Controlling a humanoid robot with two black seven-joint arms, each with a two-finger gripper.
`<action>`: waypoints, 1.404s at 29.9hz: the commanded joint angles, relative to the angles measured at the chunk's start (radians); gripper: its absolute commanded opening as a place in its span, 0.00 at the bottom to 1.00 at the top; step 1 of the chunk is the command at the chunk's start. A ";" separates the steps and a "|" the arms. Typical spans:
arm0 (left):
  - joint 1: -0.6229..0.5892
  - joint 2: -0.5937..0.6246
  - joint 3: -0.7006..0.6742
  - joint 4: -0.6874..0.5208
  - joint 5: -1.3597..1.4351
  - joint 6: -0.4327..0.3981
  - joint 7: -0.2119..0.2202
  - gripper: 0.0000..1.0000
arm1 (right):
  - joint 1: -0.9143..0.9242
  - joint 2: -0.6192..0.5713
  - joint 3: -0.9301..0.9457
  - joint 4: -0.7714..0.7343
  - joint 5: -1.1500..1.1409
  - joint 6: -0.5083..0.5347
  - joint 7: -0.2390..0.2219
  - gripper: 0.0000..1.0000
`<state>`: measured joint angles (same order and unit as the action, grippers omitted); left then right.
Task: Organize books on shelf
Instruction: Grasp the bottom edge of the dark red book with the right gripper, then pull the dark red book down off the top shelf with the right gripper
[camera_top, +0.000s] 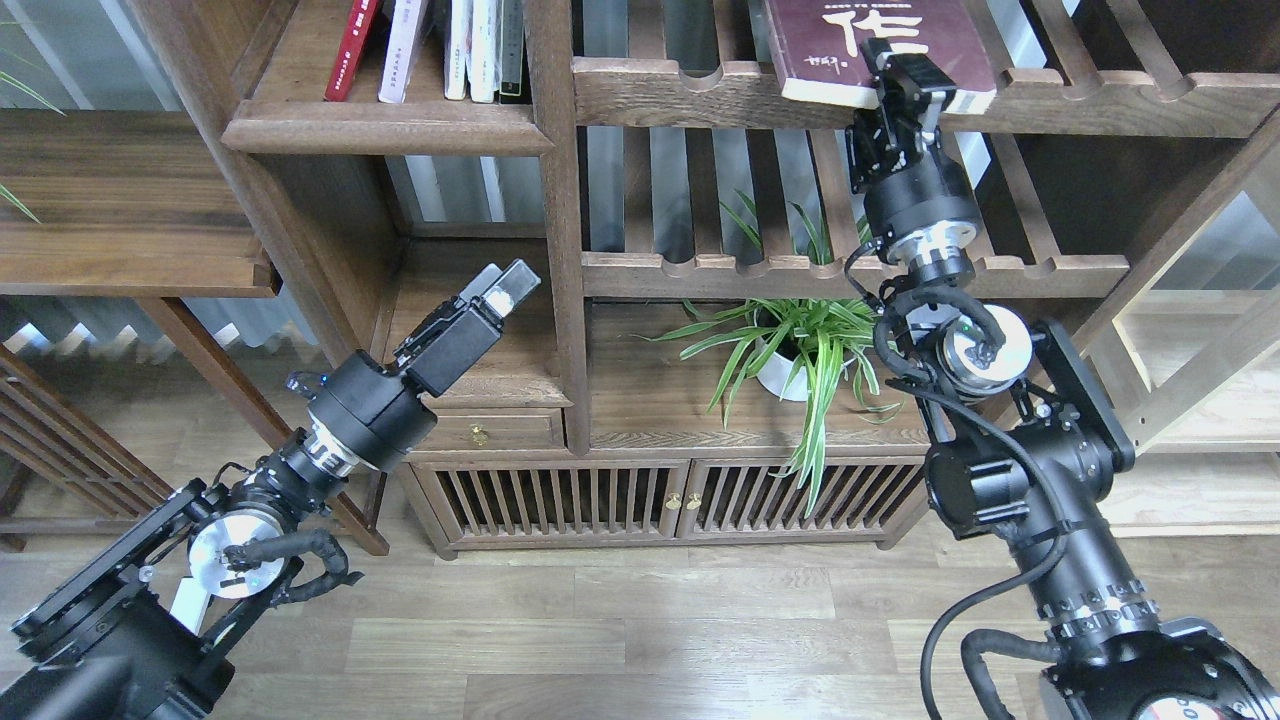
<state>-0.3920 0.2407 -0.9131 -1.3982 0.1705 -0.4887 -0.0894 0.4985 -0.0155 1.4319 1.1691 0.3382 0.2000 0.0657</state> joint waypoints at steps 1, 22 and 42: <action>-0.001 -0.001 -0.027 0.005 0.000 0.000 -0.001 0.99 | -0.029 -0.001 -0.001 0.033 0.001 0.079 -0.001 0.03; -0.156 -0.075 -0.101 0.165 -0.083 0.000 0.017 0.99 | -0.353 -0.150 -0.093 0.164 -0.010 0.289 -0.004 0.00; -0.269 -0.241 -0.052 0.441 -0.252 0.000 0.124 0.99 | -0.410 -0.193 -0.160 0.167 -0.011 0.289 -0.003 0.00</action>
<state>-0.6557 0.0008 -0.9876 -0.9593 -0.0336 -0.4887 -0.0295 0.0898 -0.2142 1.2954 1.3364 0.3283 0.4891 0.0630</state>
